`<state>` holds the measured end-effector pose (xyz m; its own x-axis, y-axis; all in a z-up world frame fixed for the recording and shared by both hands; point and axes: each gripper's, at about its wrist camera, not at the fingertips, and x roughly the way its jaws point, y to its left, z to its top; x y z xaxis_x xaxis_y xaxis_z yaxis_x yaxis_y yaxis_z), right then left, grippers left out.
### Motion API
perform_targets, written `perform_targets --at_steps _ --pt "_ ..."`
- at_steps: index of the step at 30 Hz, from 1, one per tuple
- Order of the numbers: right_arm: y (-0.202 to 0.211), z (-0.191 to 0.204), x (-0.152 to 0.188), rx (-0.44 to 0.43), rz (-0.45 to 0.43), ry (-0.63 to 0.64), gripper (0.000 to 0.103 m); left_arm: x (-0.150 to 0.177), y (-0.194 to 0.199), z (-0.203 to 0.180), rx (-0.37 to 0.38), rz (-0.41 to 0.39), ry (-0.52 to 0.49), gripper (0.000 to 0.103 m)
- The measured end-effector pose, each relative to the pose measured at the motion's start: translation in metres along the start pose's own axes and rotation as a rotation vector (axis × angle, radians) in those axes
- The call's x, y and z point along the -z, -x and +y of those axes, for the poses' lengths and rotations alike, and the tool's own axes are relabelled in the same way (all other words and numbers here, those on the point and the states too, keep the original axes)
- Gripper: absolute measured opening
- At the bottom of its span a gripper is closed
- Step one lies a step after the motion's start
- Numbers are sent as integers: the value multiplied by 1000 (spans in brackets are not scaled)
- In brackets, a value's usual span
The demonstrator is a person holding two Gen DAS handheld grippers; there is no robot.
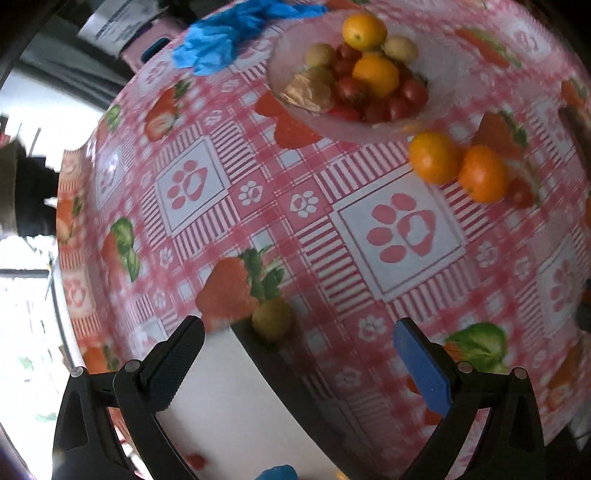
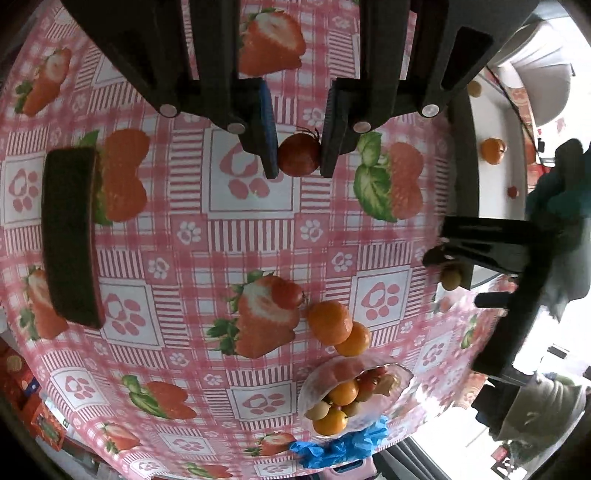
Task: Organize fruits
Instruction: 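Grasp a red cherry tomato with the right gripper while the left approaches a brown fruit, then grasp the small brown fruit with the left gripper while the right holds the tomato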
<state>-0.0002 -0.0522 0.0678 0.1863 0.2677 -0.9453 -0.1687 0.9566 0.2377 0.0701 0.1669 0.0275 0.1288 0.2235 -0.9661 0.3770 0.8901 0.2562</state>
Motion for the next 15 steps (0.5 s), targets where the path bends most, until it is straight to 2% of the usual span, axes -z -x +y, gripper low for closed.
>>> perform_targets --at_steps 4,6,7,10,12,13,15 --pt "5 3 4 -10 -1 -5 25 -1 -16 -5 -40 22 -85 103" --pt "8 3 7 -10 -2 -10 25 0 -21 -6 -36 31 -100 103" --pt "7 5 6 -10 -2 -12 25 0 -21 -3 -18 23 -90 103" --pt "6 2 7 -21 1 -37 26 -3 -27 7 43 66 -30 103" --pt "5 -3 9 -26 2 -65 26 -3 -26 8 33 62 -14 103" --pt "3 -5 8 -26 4 -74 26 -2 -25 6 23 55 -12 102" --pt "2 -10 10 -25 6 -97 27 1 -16 -4 6 16 -18 90"
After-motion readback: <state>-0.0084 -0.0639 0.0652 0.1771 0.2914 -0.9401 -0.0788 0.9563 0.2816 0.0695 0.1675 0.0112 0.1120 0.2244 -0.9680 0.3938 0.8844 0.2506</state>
